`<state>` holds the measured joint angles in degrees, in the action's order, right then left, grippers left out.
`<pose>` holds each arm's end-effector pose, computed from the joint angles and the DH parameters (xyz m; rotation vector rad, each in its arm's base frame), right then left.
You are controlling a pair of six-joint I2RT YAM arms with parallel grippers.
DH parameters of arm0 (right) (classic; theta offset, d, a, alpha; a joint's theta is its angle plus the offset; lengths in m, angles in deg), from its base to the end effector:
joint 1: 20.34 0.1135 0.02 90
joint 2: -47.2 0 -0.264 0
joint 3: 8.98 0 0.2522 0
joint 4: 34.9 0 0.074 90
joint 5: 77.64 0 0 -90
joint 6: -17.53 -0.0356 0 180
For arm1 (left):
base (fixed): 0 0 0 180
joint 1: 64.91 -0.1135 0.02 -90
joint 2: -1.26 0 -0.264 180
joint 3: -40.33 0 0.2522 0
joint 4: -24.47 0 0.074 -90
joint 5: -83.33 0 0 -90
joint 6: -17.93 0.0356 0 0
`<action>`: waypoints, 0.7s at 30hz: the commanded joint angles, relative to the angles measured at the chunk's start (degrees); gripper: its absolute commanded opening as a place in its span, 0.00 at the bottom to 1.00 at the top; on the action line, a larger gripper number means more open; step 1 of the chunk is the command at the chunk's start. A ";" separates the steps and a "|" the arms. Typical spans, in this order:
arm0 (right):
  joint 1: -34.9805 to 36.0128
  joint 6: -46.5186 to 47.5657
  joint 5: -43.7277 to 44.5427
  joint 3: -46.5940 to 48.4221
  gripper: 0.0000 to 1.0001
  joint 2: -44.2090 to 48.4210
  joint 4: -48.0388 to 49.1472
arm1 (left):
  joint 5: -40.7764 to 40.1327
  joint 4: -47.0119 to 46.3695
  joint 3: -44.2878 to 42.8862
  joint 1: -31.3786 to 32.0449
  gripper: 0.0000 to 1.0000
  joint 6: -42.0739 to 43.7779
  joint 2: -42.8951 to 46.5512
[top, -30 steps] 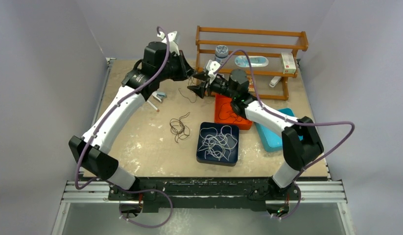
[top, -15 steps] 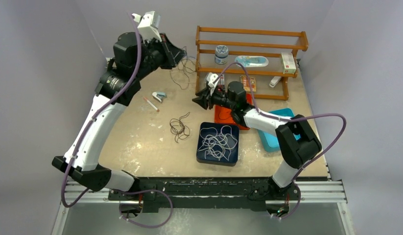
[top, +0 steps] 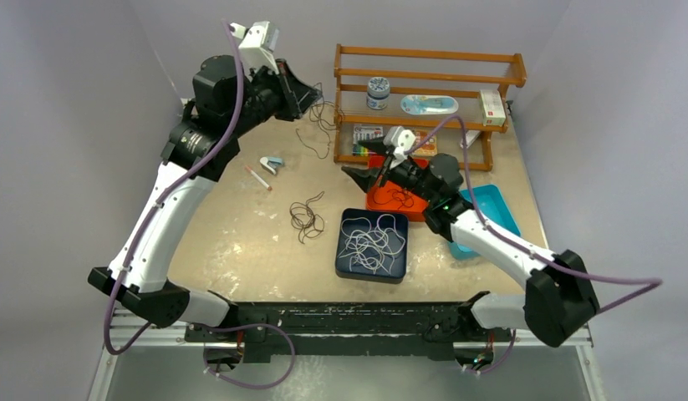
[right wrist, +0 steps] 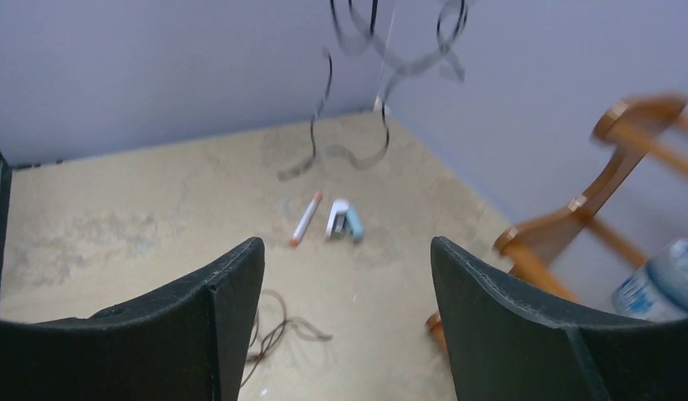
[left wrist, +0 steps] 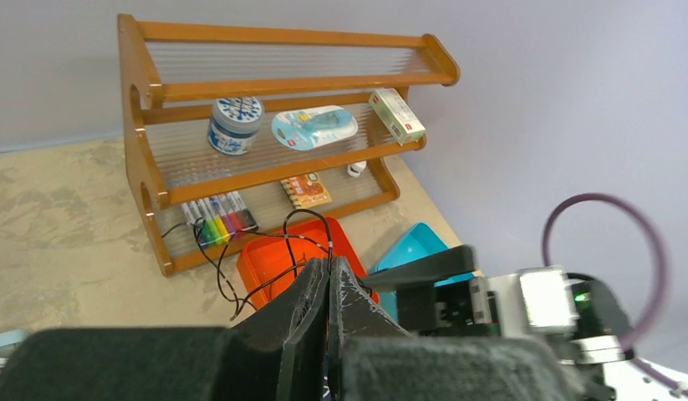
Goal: Untangle the cables
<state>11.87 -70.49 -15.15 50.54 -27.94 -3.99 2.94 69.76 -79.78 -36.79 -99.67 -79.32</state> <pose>0.2425 0.1722 0.3286 -0.7860 1.1277 0.7564 0.2440 -0.1371 0.5235 0.1402 1.7402 -0.8650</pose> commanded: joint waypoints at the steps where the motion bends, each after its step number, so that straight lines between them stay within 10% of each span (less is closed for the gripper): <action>1: -0.03 3.36 0.98 5.35 0.77 4.44 2.56 | 5.33 -1.82 0.88 -0.35 0.00 1.80 -0.24; 21: 0.05 6.08 -8.68 22.63 0.80 -6.12 -4.66 | 10.69 -4.12 4.92 -0.35 0.00 0.52 -1.17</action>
<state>11.87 -64.92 -21.57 68.92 -30.91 -7.60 11.68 69.10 -74.86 -36.79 -99.01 -80.82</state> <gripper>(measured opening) 0.811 0.009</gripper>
